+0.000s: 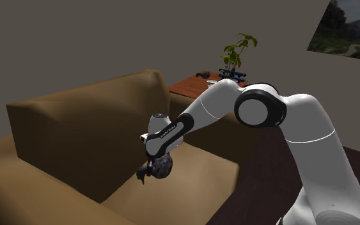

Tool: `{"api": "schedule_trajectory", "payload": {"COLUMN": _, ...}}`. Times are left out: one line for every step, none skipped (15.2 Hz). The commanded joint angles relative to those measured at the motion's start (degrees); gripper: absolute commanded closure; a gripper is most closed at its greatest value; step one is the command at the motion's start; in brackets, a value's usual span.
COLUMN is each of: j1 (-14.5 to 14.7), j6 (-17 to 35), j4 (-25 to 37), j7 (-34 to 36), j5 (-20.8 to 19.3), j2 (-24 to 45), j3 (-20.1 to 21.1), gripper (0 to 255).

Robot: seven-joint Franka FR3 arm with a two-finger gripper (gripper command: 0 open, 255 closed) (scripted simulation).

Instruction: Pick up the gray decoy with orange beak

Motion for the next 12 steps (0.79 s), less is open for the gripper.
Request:
{"api": "schedule_trajectory", "payload": {"j1": -0.02, "j6": -0.01, "j4": 0.0, "j7": 0.01, "j5": 0.01, "j2": 0.04, "j3": -0.03, "gripper": 255}}
{"api": "schedule_trajectory", "payload": {"j1": -0.01, "j6": 0.01, "j4": -0.11, "j7": 0.03, "j5": 0.01, "j2": -0.05, "j3": -0.02, "gripper": 255}}
{"api": "schedule_trajectory", "payload": {"j1": -0.01, "j6": -0.43, "j4": -0.33, "j7": 0.09, "j5": 0.0, "j2": -0.72, "j3": -0.03, "gripper": 255}}
{"api": "schedule_trajectory", "payload": {"j1": -0.02, "j6": -0.87, "j4": -0.55, "j7": 0.15, "j5": 0.0, "j2": -1.37, "j3": -0.03, "gripper": 255}}
{"api": "schedule_trajectory", "payload": {"j1": -0.02, "j6": -1.32, "j4": -0.75, "j7": 0.2, "j5": -0.01, "j2": -2.02, "j3": -0.04, "gripper": 255}}
{"api": "schedule_trajectory", "payload": {"j1": -0.02, "j6": -1.79, "j4": -0.91, "j7": 0.26, "j5": -0.02, "j2": -2.66, "j3": -0.04, "gripper": 255}}
{"api": "schedule_trajectory", "payload": {"j1": -0.03, "j6": -2.26, "j4": -1.08, "j7": 0.32, "j5": -0.03, "j2": -3.3, "j3": -0.05, "gripper": 255}}
{"api": "schedule_trajectory", "payload": {"j1": -0.03, "j6": -2.72, "j4": -1.25, "j7": 0.38, "j5": -0.04, "j2": -3.94, "j3": -0.05, "gripper": 255}}
{"api": "schedule_trajectory", "payload": {"j1": -0.03, "j6": -3.2, "j4": -1.4, "j7": 0.44, "j5": -0.04, "j2": -4.57, "j3": -0.06, "gripper": 255}}
{"api": "schedule_trajectory", "payload": {"j1": -0.04, "j6": -3.7, "j4": -1.5, "j7": 0.5, "j5": -0.06, "j2": -5.17, "j3": -0.07, "gripper": 255}}
{"api": "schedule_trajectory", "payload": {"j1": -0.04, "j6": -4.18, "j4": -1.65, "j7": 0.56, "j5": -0.07, "j2": -5.8, "j3": -0.07, "gripper": 255}}
{"api": "schedule_trajectory", "payload": {"j1": -0.05, "j6": -4.69, "j4": -1.73, "j7": 0.62, "j5": -0.08, "j2": -6.39, "j3": -0.08, "gripper": 255}}
